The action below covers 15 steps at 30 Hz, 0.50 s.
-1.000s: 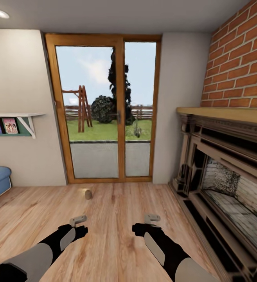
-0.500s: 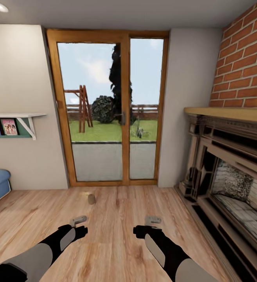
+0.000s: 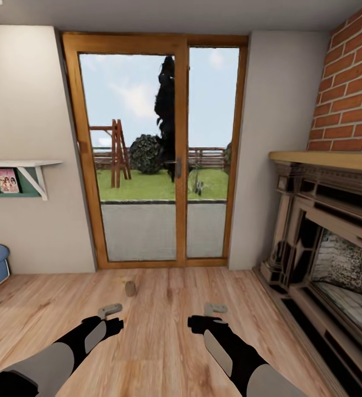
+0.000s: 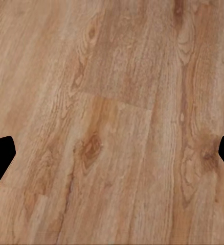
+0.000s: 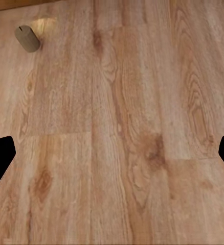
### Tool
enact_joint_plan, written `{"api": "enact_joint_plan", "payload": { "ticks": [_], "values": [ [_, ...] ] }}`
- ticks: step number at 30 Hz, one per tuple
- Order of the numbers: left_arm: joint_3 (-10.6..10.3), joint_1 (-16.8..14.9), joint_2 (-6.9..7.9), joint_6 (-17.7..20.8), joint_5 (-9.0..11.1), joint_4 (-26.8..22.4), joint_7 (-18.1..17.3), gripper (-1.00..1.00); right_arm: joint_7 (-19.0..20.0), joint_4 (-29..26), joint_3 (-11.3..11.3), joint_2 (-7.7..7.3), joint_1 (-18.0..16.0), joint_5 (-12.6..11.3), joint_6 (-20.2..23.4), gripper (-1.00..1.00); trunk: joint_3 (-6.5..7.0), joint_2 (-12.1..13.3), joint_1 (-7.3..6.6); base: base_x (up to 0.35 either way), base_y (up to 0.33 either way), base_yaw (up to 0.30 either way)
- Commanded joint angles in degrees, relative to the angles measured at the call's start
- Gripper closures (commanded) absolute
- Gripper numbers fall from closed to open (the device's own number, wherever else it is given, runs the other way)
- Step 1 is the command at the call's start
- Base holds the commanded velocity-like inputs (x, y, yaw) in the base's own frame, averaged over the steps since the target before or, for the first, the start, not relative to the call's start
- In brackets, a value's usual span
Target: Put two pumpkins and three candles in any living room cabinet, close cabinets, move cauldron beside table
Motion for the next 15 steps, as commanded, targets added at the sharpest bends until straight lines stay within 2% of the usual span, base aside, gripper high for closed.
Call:
{"api": "enact_joint_plan", "payload": {
  "ticks": [1,15],
  "values": [
    [-0.5,0.0,0.06,0.3,0.6,-0.2,0.4,-1.0,-0.5,-0.1,0.4,-0.04,-0.1,-0.4,0.2,-1.0,-0.07,0.0,0.04,0.322,0.102,0.0],
    [-0.5,0.0,0.13,0.3,0.6,-0.2,0.4,-1.0,-0.5,-0.1,1.1,-0.04,-0.1,-0.5,0.0,-1.0,-0.07,0.0,0.04,0.323,0.101,0.0]
  ]
}}
